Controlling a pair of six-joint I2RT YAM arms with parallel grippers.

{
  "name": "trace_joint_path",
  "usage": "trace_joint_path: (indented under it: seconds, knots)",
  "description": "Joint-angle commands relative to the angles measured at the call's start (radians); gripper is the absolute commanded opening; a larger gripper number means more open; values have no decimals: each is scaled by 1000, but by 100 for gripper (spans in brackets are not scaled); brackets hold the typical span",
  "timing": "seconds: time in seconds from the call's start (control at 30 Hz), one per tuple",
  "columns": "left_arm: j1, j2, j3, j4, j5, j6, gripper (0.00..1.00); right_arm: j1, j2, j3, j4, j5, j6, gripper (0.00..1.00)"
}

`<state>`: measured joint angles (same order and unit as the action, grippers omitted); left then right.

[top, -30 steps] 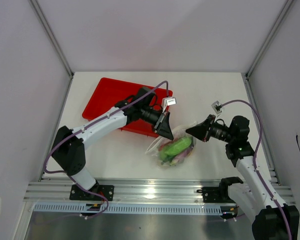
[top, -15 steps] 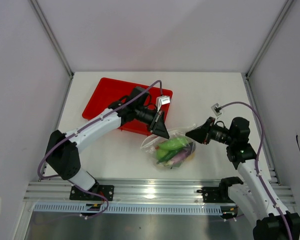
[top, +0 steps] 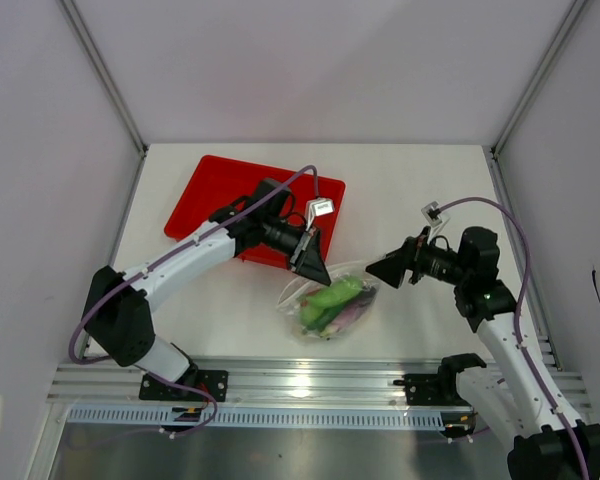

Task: Place the food in the zip-top bag and seal the zipper
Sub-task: Zip the zipper food storage bag at the center of the board.

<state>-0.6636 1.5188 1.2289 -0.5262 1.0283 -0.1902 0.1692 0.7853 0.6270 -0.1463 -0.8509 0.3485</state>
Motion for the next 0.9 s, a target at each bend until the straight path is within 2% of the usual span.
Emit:
trace_joint_path:
  seconds: [0.0, 0.2, 0.23, 0.37, 0.53, 0.8, 0.83, 0.87]
  knots:
    - [31, -54, -19, 17, 99, 24, 1, 3, -24, -45, 105, -54, 41, 94]
    - [41, -58, -34, 11, 99, 35, 1, 6, -52, -12, 114, -37, 52, 88]
    - [39, -58, -35, 11, 99, 35, 1, 3, -49, 2, 105, -21, 55, 83]
    - [41, -58, -35, 20, 107, 29, 1, 7, 5, 54, 103, -65, 79, 77]
    - [41, -63, -31, 18, 105, 29, 1, 33, 46, 97, 39, -13, 72, 60]
    - [41, -60, -23, 17, 107, 26, 1, 87, 43, 91, 10, 55, 72, 44]
    - [39, -60, -23, 17, 105, 28, 1, 90, 40, 89, 2, 61, 70, 38]
    - [41, -62, -23, 15, 105, 26, 0, 93, 40, 89, -1, 70, 66, 37]
